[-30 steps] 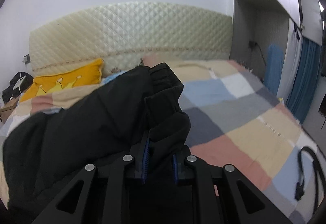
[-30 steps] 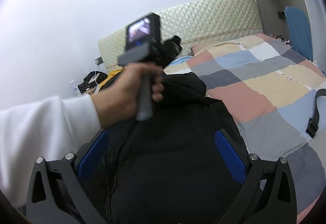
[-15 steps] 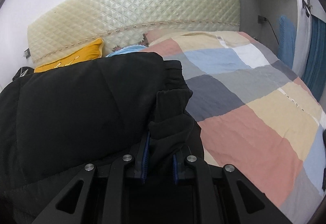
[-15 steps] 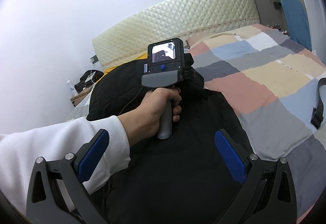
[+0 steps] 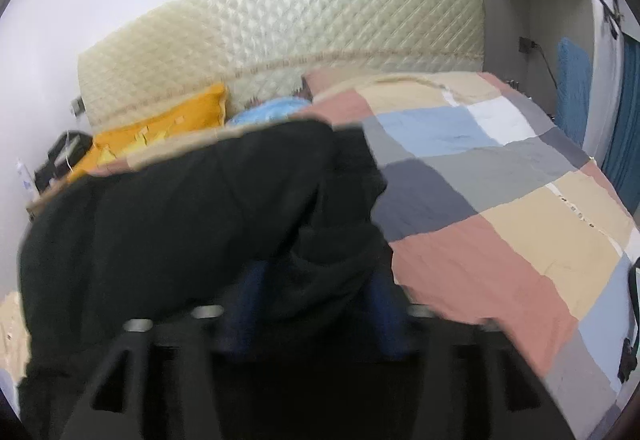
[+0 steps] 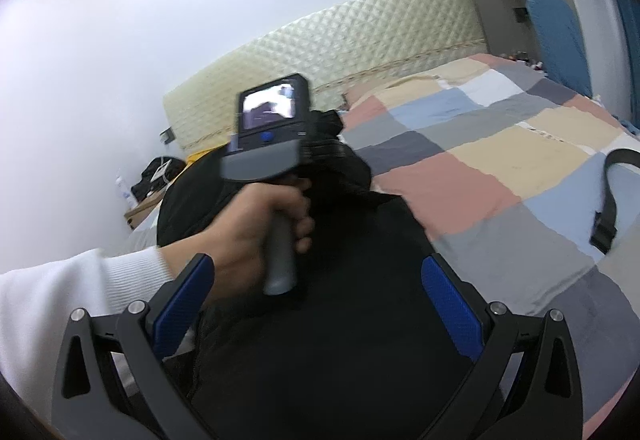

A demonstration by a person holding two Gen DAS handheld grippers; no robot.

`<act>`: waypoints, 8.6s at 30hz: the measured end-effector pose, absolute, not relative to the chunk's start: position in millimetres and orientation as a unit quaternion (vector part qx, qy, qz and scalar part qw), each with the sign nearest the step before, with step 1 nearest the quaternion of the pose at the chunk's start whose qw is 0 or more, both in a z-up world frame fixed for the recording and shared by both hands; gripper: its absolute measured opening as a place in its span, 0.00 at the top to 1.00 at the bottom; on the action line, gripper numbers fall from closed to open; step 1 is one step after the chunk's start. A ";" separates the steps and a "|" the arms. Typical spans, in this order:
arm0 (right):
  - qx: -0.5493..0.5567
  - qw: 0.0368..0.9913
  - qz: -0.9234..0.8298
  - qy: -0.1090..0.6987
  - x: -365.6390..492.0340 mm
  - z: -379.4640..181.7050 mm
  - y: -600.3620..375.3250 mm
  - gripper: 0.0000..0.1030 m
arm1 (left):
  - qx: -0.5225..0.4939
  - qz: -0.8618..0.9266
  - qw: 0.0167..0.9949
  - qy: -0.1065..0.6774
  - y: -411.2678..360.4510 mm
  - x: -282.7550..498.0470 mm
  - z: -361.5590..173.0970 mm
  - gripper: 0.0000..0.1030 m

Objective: Fold large clothes

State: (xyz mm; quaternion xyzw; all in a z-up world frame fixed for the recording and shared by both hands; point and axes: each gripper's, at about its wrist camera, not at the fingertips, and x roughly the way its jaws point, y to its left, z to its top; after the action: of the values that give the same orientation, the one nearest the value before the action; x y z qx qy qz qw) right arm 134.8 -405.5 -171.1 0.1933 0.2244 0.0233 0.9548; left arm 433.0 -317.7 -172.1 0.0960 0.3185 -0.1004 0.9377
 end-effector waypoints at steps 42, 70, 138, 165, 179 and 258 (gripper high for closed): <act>0.077 0.981 0.063 0.166 76.2 -114.8 -343.5 0.00 | -0.004 -0.121 0.966 0.230 -16.1 195.5 8.5 0.19; 0.075 0.974 0.077 0.201 92.4 -125.4 -330.7 0.00 | -0.033 -0.090 0.957 0.275 54.7 181.7 -111.9 0.19; 0.283 0.786 0.105 0.539 187.1 -266.4 -471.9 0.81 | -0.256 -0.058 0.822 0.506 217.5 245.4 -194.9 0.19; 0.345 0.754 0.104 0.549 194.3 -289.6 -475.3 0.26 | -0.339 -0.271 0.678 0.594 207.1 253.6 -293.8 0.19; 0.351 0.775 0.132 0.509 189.2 -256.1 -452.0 0.17 | -0.317 -0.280 0.636 0.646 182.3 267.6 -293.9 0.16; 0.407 0.857 0.178 0.260 -12.2 4.2 -485.2 0.93 | -0.318 -0.233 0.792 0.467 238.9 84.2 30.3 0.92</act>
State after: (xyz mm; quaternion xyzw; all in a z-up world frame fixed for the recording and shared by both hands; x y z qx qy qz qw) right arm -12.2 -485.2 4.2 0.4071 0.2601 0.1785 0.8572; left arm 84.2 238.9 30.3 -0.3181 0.4666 -0.2329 0.7918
